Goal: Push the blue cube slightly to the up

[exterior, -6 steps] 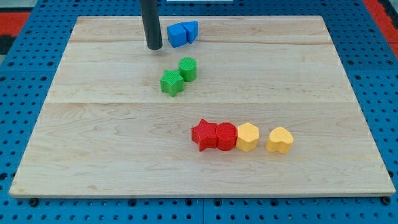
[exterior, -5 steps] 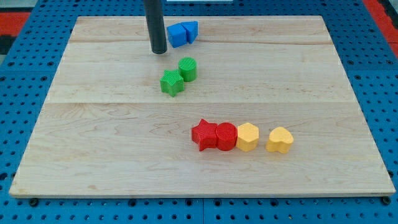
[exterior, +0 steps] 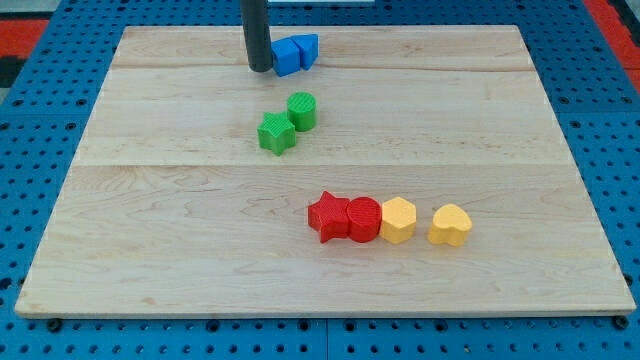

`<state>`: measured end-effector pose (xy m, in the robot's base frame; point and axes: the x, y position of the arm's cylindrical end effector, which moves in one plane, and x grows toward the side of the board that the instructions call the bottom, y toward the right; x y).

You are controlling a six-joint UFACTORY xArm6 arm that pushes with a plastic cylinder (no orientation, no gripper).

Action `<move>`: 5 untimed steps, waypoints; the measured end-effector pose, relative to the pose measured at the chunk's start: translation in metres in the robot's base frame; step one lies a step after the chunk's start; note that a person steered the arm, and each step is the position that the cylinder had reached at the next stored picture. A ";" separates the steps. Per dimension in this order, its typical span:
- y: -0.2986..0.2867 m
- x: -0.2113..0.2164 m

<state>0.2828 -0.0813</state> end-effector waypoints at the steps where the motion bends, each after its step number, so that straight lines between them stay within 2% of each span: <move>1: 0.017 0.018; 2: 0.034 0.016; 5: 0.025 -0.007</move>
